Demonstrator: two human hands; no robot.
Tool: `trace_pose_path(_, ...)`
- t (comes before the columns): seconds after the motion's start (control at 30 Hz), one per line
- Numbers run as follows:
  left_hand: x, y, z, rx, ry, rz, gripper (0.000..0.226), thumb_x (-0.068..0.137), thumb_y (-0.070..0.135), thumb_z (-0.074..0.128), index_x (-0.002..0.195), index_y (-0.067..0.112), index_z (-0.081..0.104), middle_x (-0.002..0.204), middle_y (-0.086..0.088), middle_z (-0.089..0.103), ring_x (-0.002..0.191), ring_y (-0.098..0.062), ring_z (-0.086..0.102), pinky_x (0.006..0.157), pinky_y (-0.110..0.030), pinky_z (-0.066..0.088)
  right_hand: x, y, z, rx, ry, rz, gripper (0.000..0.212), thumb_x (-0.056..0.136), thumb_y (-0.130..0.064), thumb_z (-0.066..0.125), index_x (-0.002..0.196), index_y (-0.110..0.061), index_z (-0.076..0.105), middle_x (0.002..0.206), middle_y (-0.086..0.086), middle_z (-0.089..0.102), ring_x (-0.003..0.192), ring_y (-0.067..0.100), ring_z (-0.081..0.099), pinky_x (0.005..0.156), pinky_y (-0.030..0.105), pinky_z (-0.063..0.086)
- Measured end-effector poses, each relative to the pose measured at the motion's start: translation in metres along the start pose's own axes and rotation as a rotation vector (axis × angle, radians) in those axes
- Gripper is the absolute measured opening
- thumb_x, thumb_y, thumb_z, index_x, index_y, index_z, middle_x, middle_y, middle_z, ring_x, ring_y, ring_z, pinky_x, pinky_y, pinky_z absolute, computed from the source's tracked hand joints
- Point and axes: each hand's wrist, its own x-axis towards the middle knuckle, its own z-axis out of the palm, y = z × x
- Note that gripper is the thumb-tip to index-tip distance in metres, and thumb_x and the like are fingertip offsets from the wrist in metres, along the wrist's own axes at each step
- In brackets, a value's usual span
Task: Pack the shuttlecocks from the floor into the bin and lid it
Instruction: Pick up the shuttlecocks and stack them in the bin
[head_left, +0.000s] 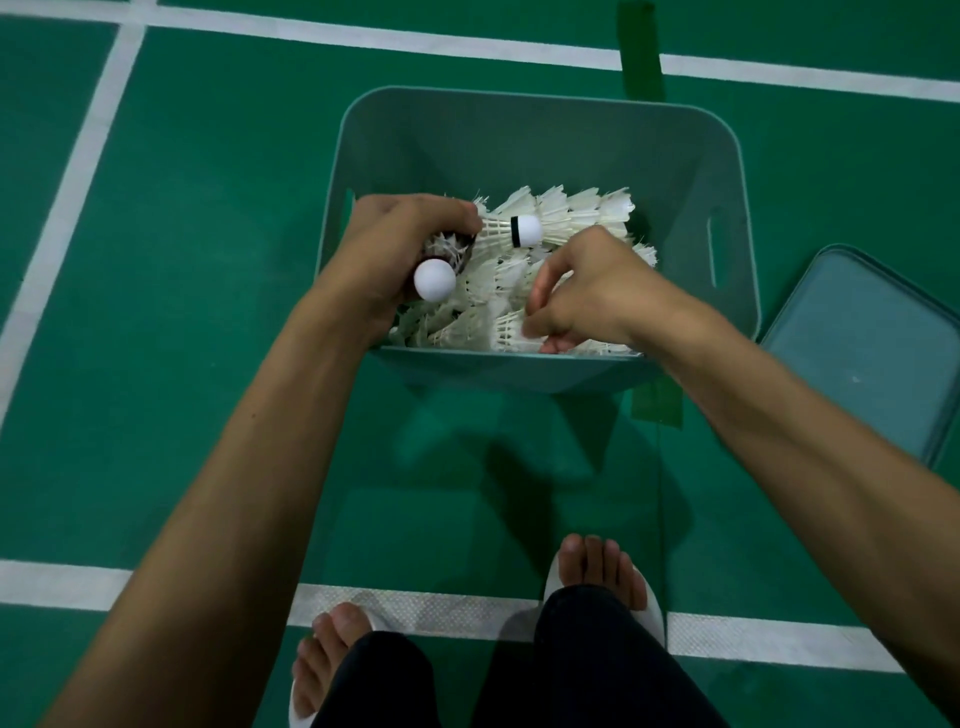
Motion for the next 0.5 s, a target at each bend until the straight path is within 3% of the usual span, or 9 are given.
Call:
trace_pose_path(0.13,-0.002,0.002,0.003,0.008,-0.006,0.002,0.034,0.062,0.022,0.078,0.09,0.004,0.081,0.108,-0.021,0.075,0.08,-0.024,0.067,0.064,-0.033,0.049,0.009,0.001,0.002,0.023,-0.084,0.007,0.022,0.081,0.017,0.071,0.076,-0.005,0.071,0.069,-0.001,0.072,0.058,0.012,0.071,0.064,0.028,0.063)
trace_pose_path(0.27,-0.001,0.004,0.004,0.063,-0.039,0.002,0.032,0.063,0.024,0.078,0.09,0.007,0.082,0.102,-0.017,0.077,0.079,-0.022,0.068,0.06,-0.03,0.05,0.001,0.008,-0.015,0.14,-0.09,0.055,0.014,0.081,0.018,0.072,0.087,0.005,0.071,0.078,0.008,0.077,0.076,0.027,0.078,0.073,0.032,0.065)
trace_pose_path(0.33,-0.001,0.005,0.005,0.08,-0.058,-0.003,0.031,0.064,0.024,0.078,0.089,0.007,0.082,0.102,-0.017,0.078,0.079,-0.022,0.068,0.065,-0.035,0.051,-0.008,0.01,-0.029,0.151,-0.026,0.096,0.012,0.081,0.015,0.073,0.084,0.004,0.071,0.08,0.016,0.077,0.075,0.033,0.077,0.07,0.032,0.065)
trace_pose_path(0.4,-0.002,0.005,0.008,0.111,-0.092,0.01,0.027,0.068,0.021,0.078,0.09,0.006,0.082,0.101,-0.017,0.077,0.078,-0.021,0.068,0.067,-0.036,0.053,-0.016,0.012,-0.044,0.035,0.125,0.073,0.012,0.083,0.011,0.072,0.079,-0.001,0.073,0.08,0.017,0.077,0.065,0.029,0.075,0.063,0.032,0.063)
trace_pose_path(0.5,-0.007,0.008,0.012,0.209,-0.22,0.067,0.013,0.08,0.009,0.076,0.092,0.003,0.079,0.086,-0.005,0.077,0.074,-0.014,0.067,0.068,-0.028,0.054,-0.018,0.006,-0.056,-0.015,0.305,-0.112,0.011,0.085,0.003,0.071,0.085,-0.008,0.074,0.086,0.013,0.077,0.064,0.019,0.071,0.056,0.029,0.055)
